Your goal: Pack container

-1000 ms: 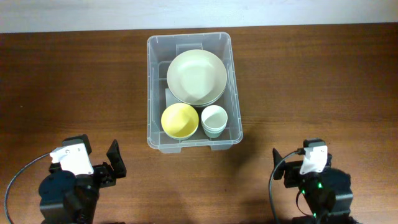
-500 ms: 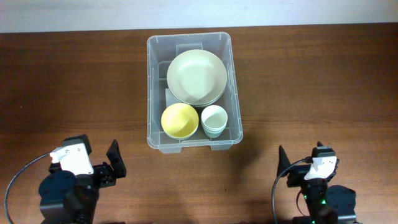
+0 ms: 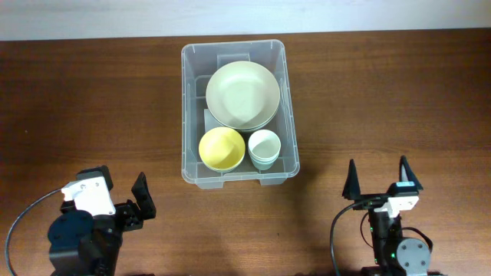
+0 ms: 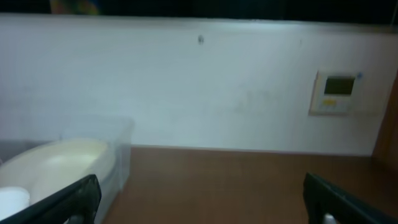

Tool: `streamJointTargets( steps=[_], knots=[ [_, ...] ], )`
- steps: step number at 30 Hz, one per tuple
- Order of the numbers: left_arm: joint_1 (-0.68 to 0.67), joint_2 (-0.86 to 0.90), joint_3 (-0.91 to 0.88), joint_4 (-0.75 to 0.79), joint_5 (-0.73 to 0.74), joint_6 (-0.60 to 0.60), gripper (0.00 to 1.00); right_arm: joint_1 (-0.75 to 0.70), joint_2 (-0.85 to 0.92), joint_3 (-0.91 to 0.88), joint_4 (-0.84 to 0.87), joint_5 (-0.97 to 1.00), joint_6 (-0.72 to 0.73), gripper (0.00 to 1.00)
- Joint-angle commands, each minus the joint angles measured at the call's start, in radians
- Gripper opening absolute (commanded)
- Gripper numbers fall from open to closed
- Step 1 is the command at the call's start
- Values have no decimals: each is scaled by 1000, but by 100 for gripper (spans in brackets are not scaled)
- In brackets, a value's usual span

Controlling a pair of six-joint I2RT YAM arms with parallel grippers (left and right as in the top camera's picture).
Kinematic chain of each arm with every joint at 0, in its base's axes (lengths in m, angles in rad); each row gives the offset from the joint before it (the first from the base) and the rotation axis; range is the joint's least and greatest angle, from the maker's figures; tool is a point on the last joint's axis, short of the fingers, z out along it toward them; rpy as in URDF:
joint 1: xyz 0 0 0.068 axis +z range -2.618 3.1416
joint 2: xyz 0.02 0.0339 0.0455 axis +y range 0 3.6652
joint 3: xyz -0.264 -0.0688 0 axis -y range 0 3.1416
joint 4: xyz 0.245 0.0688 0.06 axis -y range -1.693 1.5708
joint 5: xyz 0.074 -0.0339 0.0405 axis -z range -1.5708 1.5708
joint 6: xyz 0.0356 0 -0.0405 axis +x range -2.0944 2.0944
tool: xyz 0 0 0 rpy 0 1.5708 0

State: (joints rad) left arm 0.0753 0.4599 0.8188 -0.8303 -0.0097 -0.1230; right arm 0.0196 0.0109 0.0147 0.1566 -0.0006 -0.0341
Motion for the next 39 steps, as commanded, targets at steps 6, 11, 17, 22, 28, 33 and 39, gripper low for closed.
streamJointTargets(
  steps=[6, 11, 17, 22, 28, 33, 39],
  knots=[
    [5, -5, -9, 0, 14, 16, 100, -8, -7, -9, -227, -33, -14, 99],
    [5, -5, -9, 0, 14, 16, 100, -8, 2, -9, -233, -25, -14, 99],
    [5, -5, -9, 0, 14, 16, 100, -8, 2, -9, -233, -25, -14, 99],
    [5, -5, -9, 0, 14, 16, 100, -8, 2, -9, -233, -25, -14, 99],
    [5, -5, -9, 0, 14, 16, 100, -8, 2, -9, -233, -25, -14, 99],
    [5, -5, -9, 0, 14, 16, 100, -8, 2, -9, -233, -25, -14, 99],
    [5, -19, -17, -3, -5, 17, 100, -8, 2, -9, -233, -25, -14, 99]
  ],
)
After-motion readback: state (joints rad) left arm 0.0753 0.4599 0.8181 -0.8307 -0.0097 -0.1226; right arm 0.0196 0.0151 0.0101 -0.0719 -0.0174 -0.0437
